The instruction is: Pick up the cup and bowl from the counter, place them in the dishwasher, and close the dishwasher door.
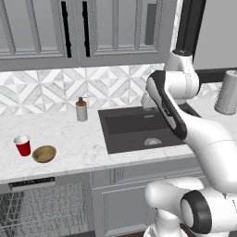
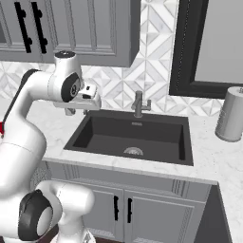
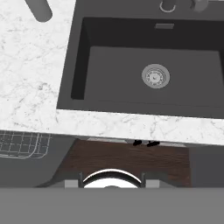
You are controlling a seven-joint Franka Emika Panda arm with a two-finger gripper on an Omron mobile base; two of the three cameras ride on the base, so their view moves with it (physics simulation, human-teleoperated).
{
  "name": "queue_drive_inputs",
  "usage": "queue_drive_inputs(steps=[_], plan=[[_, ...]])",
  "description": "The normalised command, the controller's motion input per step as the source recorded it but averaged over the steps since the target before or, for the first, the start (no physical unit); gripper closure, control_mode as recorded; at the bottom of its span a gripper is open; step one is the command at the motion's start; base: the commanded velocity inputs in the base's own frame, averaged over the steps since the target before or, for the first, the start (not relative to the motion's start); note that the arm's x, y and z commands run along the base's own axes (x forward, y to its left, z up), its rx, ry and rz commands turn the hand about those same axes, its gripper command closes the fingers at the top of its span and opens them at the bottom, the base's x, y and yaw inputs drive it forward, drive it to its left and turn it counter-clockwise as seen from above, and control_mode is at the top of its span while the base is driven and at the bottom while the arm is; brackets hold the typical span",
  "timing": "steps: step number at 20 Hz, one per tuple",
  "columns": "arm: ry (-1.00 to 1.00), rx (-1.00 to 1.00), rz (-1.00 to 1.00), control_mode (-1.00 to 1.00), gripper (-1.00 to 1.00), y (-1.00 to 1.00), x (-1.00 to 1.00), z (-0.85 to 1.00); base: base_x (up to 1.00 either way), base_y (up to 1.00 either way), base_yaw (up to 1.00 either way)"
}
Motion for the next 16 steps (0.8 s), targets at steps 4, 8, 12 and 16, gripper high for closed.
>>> queue_drive_inputs(steps=[4, 8, 12, 16], plan=[[0.0, 0.0, 0.0, -1.0, -1.0, 0.0, -0.32, 0.0, 0.0, 0.0, 0.0], [0.0, 0.0, 0.0, -1.0, -1.0, 0.0, -0.61, -0.03, 0.0, 0.0, 0.0], [0.0, 0.0, 0.0, -1.0, -1.0, 0.07, -0.72, -0.11, 0.0, 0.0, 0.0], [0.0, 0.0, 0.0, -1.0, -1.0, 0.03, -0.65, -0.22, 0.0, 0.0, 0.0]])
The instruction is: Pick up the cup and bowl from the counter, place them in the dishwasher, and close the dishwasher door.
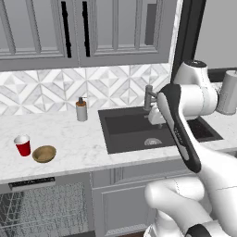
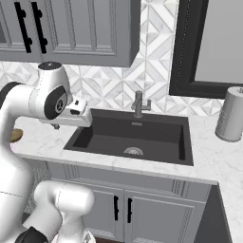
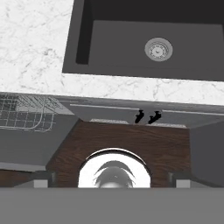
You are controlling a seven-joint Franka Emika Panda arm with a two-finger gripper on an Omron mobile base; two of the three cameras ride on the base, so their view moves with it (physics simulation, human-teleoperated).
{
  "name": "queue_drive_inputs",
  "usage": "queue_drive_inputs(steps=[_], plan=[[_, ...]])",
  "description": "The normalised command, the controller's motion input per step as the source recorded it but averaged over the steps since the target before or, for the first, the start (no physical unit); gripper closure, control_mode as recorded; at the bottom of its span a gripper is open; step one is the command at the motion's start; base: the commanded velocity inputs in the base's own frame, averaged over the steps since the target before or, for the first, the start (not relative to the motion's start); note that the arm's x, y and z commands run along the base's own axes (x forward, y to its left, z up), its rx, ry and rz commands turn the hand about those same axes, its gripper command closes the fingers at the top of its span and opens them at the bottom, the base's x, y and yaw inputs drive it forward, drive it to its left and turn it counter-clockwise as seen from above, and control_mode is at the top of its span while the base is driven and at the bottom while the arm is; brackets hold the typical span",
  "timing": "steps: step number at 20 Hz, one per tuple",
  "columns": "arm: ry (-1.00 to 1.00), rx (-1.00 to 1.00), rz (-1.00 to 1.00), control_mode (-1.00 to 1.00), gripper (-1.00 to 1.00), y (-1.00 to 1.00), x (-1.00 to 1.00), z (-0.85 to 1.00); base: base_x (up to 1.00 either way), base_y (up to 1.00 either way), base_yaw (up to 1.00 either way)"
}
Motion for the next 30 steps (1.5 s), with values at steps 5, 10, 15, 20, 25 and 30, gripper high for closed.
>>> queue_drive_inputs(steps=[5, 10, 15, 20, 25, 30], plan=[[0.01, 0.01, 0.0, -1.0, -1.0, 0.04, -0.21, -0.21, 0.0, 0.0, 0.0], [0.0, 0.04, 0.0, -1.0, -1.0, 0.1, 0.0, -0.14, 0.0, 0.0, 0.0], [0.0, 0.02, 0.0, 1.0, -1.0, 0.07, 0.02, -0.01, 0.11, 0.01, 0.0], [0.0, 0.0, 0.0, 1.0, -1.0, 0.0, 0.0, 0.0, 0.12, 0.13, 0.26], [0.0, 0.0, 0.0, 1.0, -1.0, 0.0, 0.0, 0.0, 0.05, -0.09, 0.59], [0.0, 0.0, 0.0, 1.0, -1.0, 0.0, 0.0, 0.0, 0.19, -0.44, 0.65]])
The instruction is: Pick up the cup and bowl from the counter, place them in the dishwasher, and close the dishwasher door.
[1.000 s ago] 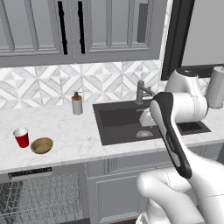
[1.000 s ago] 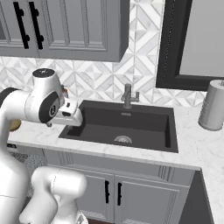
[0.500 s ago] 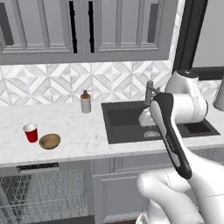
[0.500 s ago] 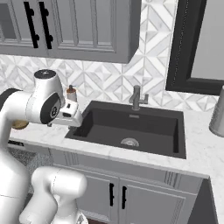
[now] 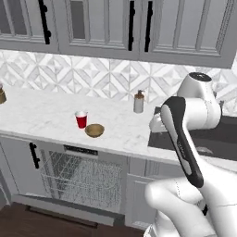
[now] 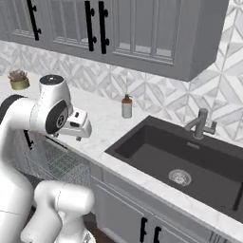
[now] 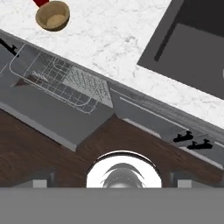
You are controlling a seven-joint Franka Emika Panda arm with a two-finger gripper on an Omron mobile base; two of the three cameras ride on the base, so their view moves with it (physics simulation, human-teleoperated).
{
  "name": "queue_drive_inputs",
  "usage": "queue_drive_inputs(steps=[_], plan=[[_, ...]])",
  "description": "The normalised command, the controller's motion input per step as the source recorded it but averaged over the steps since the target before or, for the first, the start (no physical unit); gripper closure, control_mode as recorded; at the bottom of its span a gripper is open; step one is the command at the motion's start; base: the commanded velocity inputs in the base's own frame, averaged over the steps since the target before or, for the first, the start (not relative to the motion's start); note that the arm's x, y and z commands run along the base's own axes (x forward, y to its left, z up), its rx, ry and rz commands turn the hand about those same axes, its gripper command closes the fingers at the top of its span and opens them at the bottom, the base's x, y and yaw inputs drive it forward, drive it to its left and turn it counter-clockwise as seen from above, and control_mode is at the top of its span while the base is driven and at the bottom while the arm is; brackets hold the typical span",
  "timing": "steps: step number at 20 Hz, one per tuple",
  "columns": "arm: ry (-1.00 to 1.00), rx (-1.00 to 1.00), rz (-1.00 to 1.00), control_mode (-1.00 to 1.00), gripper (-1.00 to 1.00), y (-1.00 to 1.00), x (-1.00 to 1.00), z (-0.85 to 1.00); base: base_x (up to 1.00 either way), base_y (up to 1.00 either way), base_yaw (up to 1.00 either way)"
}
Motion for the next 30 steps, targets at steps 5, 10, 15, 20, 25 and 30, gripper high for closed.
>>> queue_drive_inputs(steps=[5, 10, 15, 20, 25, 30], plan=[[0.0, 0.0, 0.0, 1.0, -1.0, 0.0, 0.0, 0.0, 0.13, -0.64, 0.65], [0.0, 0.0, 0.0, 1.0, -1.0, 0.0, 0.0, 0.0, 0.02, -0.77, 0.57], [0.0, 0.0, 0.0, 1.0, -1.0, 0.0, 0.0, 0.0, 0.06, -0.52, 0.56], [0.0, 0.0, 0.0, 1.0, -1.0, 0.0, 0.0, 0.0, 0.57, 0.17, 0.29], [0.0, 0.0, 0.0, 1.0, -1.0, 0.0, 0.0, 0.0, 0.7, 0.06, 0.21], [0.0, 0.0, 0.0, 1.0, -1.0, 0.0, 0.0, 0.0, 0.8, 0.0, 0.22]])
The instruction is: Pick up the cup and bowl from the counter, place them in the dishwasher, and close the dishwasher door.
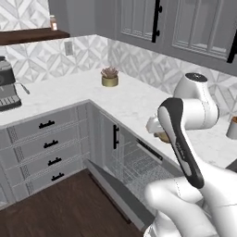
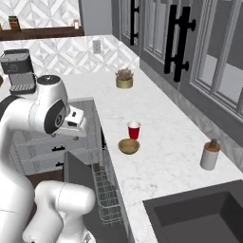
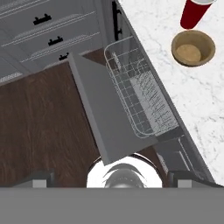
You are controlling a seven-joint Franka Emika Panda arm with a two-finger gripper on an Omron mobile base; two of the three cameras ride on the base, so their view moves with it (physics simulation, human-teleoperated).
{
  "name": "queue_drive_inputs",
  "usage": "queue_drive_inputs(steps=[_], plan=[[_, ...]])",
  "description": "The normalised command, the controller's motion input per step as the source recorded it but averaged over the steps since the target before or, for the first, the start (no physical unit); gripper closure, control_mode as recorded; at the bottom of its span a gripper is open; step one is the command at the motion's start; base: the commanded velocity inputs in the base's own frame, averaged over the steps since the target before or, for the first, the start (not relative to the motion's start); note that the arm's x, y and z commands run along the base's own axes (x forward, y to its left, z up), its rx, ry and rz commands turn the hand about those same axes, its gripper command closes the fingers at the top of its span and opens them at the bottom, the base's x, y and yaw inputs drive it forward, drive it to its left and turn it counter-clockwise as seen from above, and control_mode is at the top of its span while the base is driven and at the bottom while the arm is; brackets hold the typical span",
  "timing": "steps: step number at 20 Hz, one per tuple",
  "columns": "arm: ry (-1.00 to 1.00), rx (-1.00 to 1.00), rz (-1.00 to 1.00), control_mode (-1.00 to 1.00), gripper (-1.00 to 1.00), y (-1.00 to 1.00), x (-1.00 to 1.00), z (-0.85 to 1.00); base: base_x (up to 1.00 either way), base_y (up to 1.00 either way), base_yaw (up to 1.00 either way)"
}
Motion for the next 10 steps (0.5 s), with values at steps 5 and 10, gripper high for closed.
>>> queue_drive_inputs(steps=[5, 10], plan=[[0.0, 0.0, 0.0, 1.0, -1.0, 0.0, 0.0, 0.0, 0.26, -0.28, 0.24], [0.0, 0.0, 0.0, 1.0, -1.0, 0.0, 0.0, 0.0, -0.01, -0.62, 0.31]])
